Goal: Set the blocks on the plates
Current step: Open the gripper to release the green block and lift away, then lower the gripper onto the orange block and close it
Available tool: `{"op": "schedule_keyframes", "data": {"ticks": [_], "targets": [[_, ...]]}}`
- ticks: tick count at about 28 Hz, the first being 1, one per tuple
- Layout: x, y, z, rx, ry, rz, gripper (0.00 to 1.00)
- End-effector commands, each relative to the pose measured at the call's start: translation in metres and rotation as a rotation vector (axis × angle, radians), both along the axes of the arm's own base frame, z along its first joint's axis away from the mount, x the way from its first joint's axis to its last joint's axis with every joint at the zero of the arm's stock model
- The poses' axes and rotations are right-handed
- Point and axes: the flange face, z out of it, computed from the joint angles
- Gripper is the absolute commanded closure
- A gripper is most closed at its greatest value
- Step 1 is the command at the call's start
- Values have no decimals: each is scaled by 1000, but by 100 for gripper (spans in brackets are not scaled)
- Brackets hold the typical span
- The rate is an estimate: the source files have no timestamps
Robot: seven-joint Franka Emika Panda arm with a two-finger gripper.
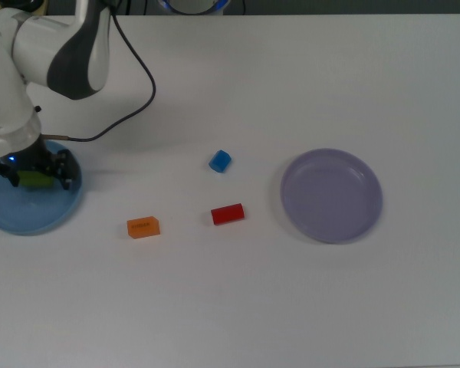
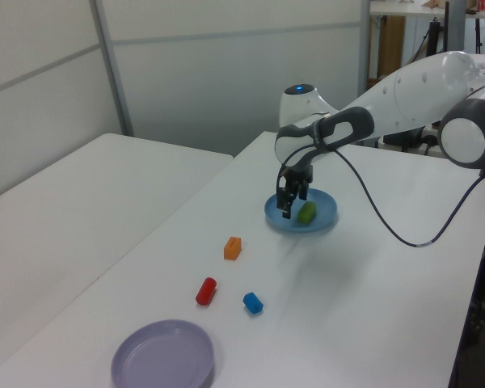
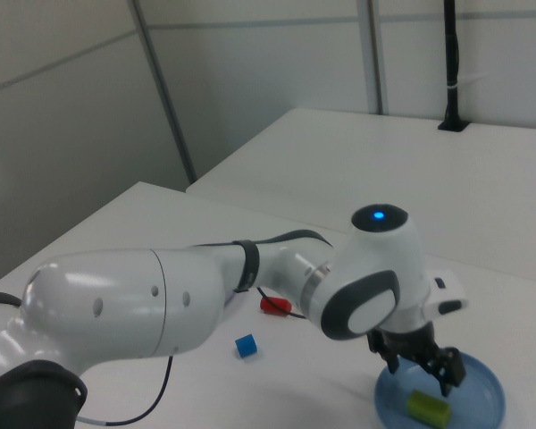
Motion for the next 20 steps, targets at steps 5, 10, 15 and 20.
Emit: {"op": "schedule_keyframes", "data": {"ticks": [5,10,15,20], "targets": [[19,55,31,4,-62,-2,0],[33,97,37,28,-82,28,0],[40,133,26,44,-69,77,0],[46,168,9,46,-51,128,0]]}}
